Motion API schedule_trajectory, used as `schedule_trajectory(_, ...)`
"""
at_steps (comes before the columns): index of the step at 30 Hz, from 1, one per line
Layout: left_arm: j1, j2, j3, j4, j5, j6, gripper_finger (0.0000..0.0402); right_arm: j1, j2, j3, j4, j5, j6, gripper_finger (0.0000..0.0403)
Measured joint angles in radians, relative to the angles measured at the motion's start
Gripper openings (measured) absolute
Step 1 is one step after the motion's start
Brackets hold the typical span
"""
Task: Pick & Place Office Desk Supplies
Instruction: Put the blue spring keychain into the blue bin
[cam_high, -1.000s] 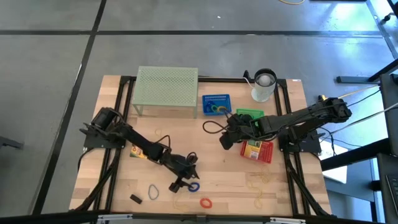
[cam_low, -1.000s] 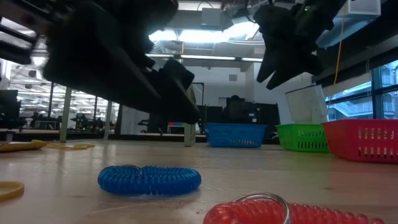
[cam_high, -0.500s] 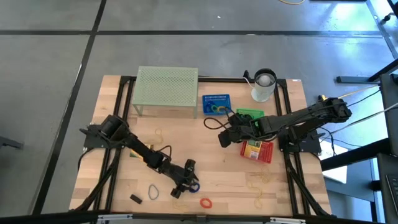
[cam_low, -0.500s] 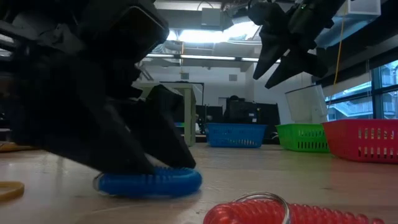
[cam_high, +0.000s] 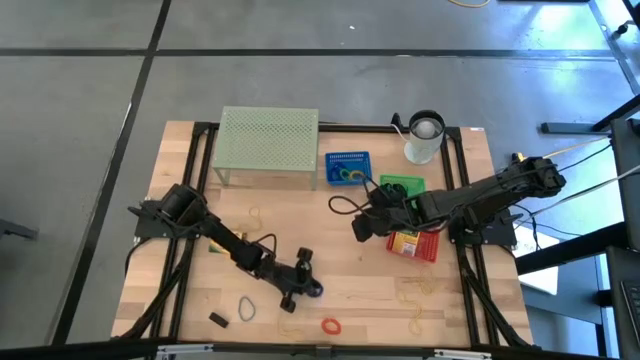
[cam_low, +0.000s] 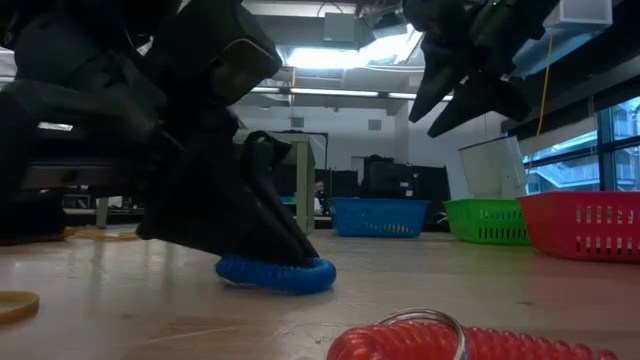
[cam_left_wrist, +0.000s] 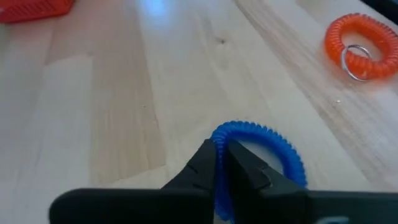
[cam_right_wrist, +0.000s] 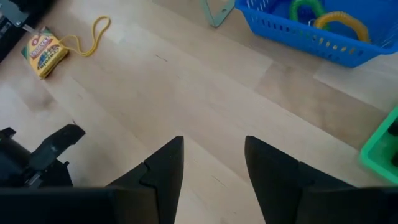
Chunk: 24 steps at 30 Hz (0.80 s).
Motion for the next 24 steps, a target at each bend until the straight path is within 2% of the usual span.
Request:
schedule_trajectory(5, -0.001, -0.058, -0.008, 0.018, -0.082, 0.039, 0.0017, 0.025, 0.000, 0.000, 0.017, 0.030, -0.001, 0.0172)
schedule_trajectory(11, -0.001, -0.217, -0.006, 0.031, -0.184, 0.098, 0.0013, 0.077, 0.000, 0.000, 0.100, 0.102, -0.057, 0.0172)
schedule_trajectory(14, -0.001, -0.300, -0.004, 0.049, -0.224, 0.141, 0.0013, 0.108, 0.000, 0.000, 0.203, 0.144, -0.159, 0.0172)
schedule_trajectory(21, -0.001, -0.447, -0.004, 0.085, -0.466, 0.272, 0.0013, 0.172, 0.008, 0.000, 0.501, 0.187, -0.507, 0.0172)
schedule_trajectory(24, -0.002, -0.490, -0.004, 0.110, -0.514, 0.337, 0.0013, 0.189, 0.028, 0.000, 0.601, 0.235, -0.662, 0.0172)
